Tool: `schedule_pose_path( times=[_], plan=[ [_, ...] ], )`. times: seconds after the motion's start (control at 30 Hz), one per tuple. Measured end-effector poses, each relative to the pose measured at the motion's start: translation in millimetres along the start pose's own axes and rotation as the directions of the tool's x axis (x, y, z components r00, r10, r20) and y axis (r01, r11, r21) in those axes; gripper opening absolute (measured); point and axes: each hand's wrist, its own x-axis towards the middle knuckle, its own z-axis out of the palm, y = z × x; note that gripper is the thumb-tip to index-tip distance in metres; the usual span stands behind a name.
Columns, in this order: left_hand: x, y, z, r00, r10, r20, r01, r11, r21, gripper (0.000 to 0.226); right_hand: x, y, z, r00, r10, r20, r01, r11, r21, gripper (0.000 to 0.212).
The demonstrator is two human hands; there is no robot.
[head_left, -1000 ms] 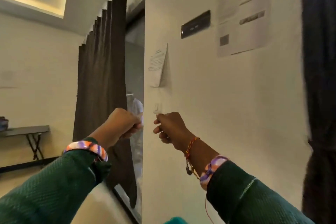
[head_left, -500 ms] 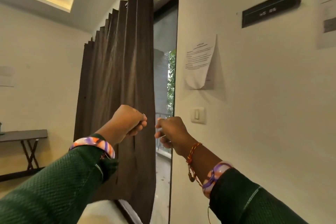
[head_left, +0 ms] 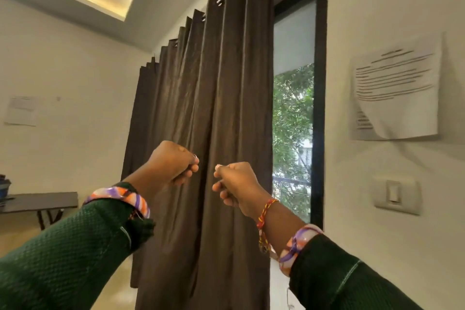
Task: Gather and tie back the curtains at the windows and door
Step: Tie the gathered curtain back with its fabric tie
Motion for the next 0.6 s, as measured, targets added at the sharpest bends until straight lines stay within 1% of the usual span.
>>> schedule_pose_path(
  times=[0.07, 0.23, 0.37, 0.43, 0.6],
  plan=[
    [37, -22, -24, 1.0, 0.008, 0.024, -0.008, 1.0, 0.012, 0.015, 33, 1, 34, 1.0, -0.015, -0.025, 0.015, 1.0, -0.014, 0.022],
    [142, -66, -86, 0.995, 0.0, 0.105, -0.007, 0.998, 0.064, 0.017, 116, -1, 119, 0.997, 0.015, -0.08, -0.017, 0.999, -0.032, 0.018],
    [226, -97, -127, 0.996, -0.002, 0.085, -0.006, 0.996, 0.094, 0.021, 180, -3, 173, 0.992, 0.046, -0.121, -0.048, 0.999, -0.014, 0.016],
    [260, -114, -134, 0.995, -0.019, 0.094, 0.011, 0.996, 0.089, 0.022, 206, 0, 187, 0.988, 0.059, -0.145, -0.065, 0.997, -0.036, 0.015],
    [337, -154, -120, 0.975, -0.014, 0.22, -0.001, 0.998, 0.067, 0.025, 271, 15, 200, 0.969, 0.04, -0.242, -0.073, 0.988, -0.132, 0.018]
  ],
)
